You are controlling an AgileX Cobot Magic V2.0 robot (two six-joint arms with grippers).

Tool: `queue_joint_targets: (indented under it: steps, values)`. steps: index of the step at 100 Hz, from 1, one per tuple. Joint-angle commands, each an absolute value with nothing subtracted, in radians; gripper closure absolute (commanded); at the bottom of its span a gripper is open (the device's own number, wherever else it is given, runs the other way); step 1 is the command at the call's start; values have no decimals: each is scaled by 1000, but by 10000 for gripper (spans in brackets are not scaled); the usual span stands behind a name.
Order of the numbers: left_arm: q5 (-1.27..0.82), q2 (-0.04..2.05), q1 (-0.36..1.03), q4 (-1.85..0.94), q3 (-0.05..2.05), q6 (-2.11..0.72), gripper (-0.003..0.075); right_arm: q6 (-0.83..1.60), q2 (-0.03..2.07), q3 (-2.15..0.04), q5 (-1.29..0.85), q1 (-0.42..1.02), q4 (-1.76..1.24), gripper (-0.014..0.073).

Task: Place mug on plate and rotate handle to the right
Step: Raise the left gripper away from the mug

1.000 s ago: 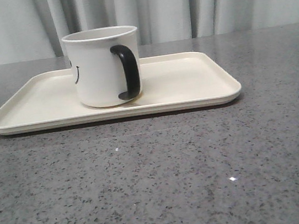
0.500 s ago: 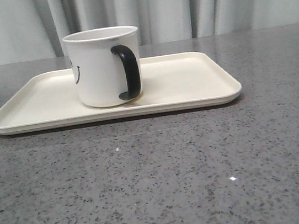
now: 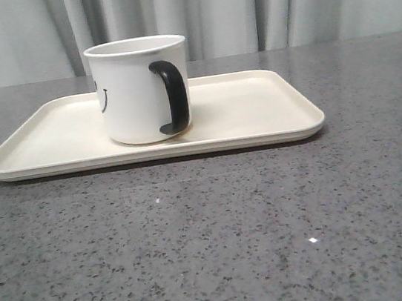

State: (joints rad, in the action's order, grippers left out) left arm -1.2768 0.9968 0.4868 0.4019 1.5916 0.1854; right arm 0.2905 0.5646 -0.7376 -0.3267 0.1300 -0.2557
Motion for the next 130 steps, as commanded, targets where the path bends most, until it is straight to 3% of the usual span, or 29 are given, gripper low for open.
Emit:
queue_joint_targets:
  steps: [1,18,46,93,130]
  values:
    - [-1262,932,494,460,1509,238,731,300,573,-769,-253,125,-250,43]
    - [-1256,827,494,531,1290,345,740,300,573,-769,-268,125,-250,43]
    - [-1225,716,494,541,1105,418,740,389,588,-819,-274,125,-241,43]
    - [-1201,670,494,541,1076,428,740,406,942,-1317,-537,137,-274,43]
    - [-1207,670,494,538,1076,428,740,479,1264,-1599,-709,359,-319,43]
